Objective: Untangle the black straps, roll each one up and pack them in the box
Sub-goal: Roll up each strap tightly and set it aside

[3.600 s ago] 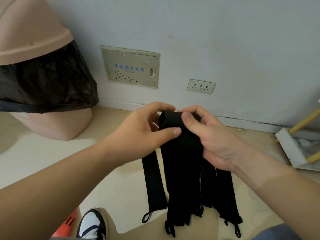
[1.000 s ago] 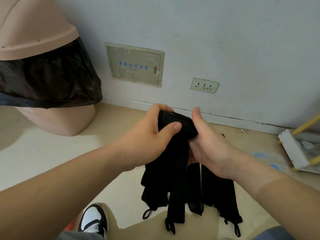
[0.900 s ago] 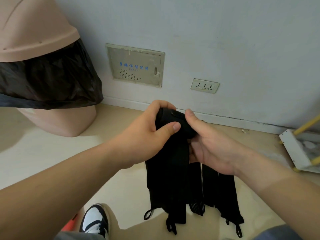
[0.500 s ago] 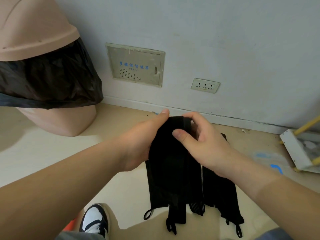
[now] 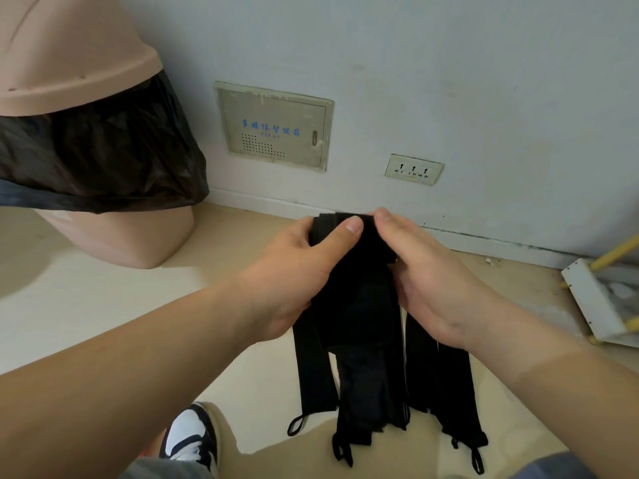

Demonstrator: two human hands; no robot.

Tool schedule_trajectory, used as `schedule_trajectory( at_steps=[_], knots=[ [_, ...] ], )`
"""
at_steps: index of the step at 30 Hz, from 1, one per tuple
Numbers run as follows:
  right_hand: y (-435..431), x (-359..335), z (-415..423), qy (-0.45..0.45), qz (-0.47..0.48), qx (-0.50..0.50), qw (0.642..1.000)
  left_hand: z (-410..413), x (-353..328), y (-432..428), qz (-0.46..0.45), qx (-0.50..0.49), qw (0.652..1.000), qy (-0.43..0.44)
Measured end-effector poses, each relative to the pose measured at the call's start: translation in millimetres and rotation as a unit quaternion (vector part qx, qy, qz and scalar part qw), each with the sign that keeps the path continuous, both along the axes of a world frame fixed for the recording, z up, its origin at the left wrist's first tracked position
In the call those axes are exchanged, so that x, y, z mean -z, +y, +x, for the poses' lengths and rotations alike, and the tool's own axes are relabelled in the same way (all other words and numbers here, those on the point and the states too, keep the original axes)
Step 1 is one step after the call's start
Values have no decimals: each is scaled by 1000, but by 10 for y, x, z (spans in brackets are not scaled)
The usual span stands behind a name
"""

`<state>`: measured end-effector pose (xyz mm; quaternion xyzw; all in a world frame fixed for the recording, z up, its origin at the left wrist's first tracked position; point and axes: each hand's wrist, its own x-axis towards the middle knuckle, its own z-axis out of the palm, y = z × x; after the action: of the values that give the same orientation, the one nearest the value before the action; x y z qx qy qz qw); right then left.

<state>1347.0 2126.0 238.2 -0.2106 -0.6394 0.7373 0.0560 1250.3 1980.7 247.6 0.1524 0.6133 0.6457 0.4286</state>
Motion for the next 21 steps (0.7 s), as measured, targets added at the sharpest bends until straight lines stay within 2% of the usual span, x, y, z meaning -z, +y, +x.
schedule_trajectory(
  at_steps=[3,8,15,18,21],
  knots=[
    [-8,178,-40,-54,10,-6,998,54,-9,21,12,-5,1000,-3],
    [47,217,-48,-58,21,-15,998,96,-21,31,20,15,999,-34],
    [63,32,37,-69,-18,-91,993,8,-30,0,28,10,998,53],
    [117,-93,61,-68,9,-103,992,-58,-72,-37,27,31,996,82],
    [107,-77,79,-57,41,-75,995,-70,-55,-69,7,30,997,72]
  ],
)
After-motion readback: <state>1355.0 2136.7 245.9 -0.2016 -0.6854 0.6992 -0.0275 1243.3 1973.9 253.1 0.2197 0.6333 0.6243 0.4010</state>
